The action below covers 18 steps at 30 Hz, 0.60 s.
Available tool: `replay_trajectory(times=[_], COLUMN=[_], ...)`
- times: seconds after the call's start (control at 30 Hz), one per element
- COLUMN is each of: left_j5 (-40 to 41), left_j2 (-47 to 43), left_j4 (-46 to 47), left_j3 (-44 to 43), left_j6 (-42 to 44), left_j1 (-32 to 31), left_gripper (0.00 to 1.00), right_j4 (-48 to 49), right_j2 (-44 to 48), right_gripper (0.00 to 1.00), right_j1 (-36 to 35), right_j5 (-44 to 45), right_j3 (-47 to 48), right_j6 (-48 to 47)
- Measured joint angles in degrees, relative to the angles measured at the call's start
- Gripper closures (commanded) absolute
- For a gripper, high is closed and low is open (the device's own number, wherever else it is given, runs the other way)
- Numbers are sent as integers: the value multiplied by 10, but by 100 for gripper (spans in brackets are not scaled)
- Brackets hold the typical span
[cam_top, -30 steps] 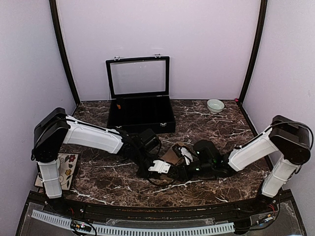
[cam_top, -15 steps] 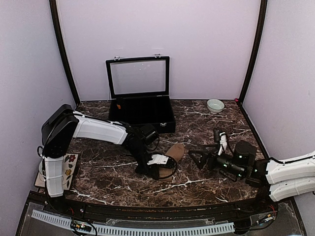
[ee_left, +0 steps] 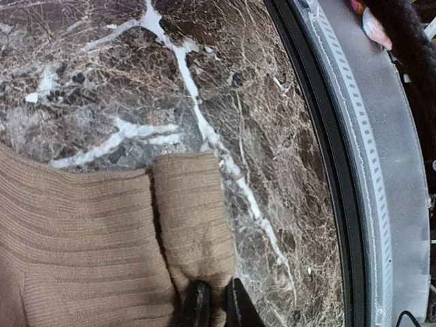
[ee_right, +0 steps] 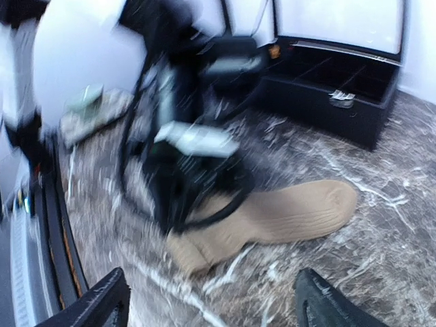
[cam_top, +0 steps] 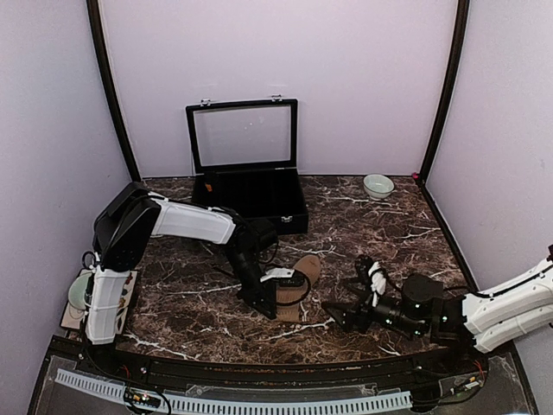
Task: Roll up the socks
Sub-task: Roll the sock at the center of the board.
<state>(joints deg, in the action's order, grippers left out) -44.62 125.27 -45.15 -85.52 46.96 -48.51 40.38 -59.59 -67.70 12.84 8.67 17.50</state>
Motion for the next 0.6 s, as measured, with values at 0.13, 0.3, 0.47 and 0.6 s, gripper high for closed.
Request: replay_trajectory(times=[0.13, 0.3, 0.47, 0.6], left_j5=[-12, -17, -42, -71], left_j2=[24, 44, 68, 83], left_j4=[-39, -72, -109, -136], left_j3=[-33, -59, -82, -85], left_j6=[-9, -19, -22, -20], left_j1=[3, 4, 5, 6], left_gripper=[88, 87, 87, 87], right_j4=[-17, -41, -43, -38], right_j2=[-78, -160, -244, -300], right_gripper=[32, 41, 47, 52], right_j1=[-92, -137, -138, -138], right_j5=[28, 53, 67, 60], right_j3=[4, 40, 119, 164], right_j6=[-76, -164, -248, -296])
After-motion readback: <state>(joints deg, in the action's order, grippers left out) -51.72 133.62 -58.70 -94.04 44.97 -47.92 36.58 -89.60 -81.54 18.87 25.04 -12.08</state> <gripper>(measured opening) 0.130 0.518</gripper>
